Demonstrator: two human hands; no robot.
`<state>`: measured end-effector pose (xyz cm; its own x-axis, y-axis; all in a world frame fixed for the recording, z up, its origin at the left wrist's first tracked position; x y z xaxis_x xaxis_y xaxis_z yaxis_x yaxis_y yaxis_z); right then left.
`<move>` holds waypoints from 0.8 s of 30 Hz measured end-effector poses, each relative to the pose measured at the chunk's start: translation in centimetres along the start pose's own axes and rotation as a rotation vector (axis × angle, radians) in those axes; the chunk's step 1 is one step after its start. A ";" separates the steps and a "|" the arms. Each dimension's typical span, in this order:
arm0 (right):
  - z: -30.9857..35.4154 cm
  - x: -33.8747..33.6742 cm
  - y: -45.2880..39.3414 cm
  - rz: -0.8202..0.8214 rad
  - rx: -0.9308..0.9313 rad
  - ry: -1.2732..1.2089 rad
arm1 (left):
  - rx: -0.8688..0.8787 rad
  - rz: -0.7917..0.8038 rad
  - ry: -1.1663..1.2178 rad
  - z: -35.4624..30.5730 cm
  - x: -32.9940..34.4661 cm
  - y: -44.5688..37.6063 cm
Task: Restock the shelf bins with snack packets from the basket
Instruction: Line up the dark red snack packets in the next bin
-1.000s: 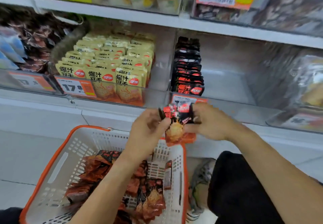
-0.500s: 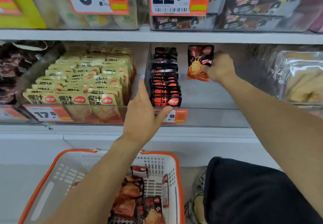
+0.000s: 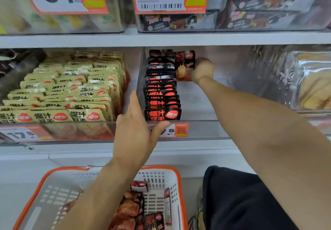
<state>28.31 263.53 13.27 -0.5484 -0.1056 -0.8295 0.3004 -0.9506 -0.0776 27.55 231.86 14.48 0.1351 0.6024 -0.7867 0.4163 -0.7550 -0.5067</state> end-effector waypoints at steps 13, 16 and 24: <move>-1.9 -4.6 2.0 0.108 0.022 -0.337 | -0.002 -0.022 0.042 0.1 0.1 -0.3; -1.7 -8.8 8.3 0.130 -0.165 -0.361 | 0.011 -0.094 0.175 0.6 -0.3 0.3; -2.7 -4.2 28.8 0.558 -0.324 -0.364 | -0.208 -0.047 0.319 5.8 5.0 14.7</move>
<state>41.43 237.36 13.03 -0.4543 -0.6915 -0.5616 0.7945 -0.5997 0.0956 29.10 222.29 1.05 0.3706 0.7102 -0.5986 0.5979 -0.6756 -0.4314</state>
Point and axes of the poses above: each hand's wrist, its own y-axis away from the middle knuckle, its own x-axis out of the palm, z = x × y, the point moved 3 cm from there along -y, towards the middle knuckle, and after that the axes turned 11 degrees about x, right-handed, at the moved point
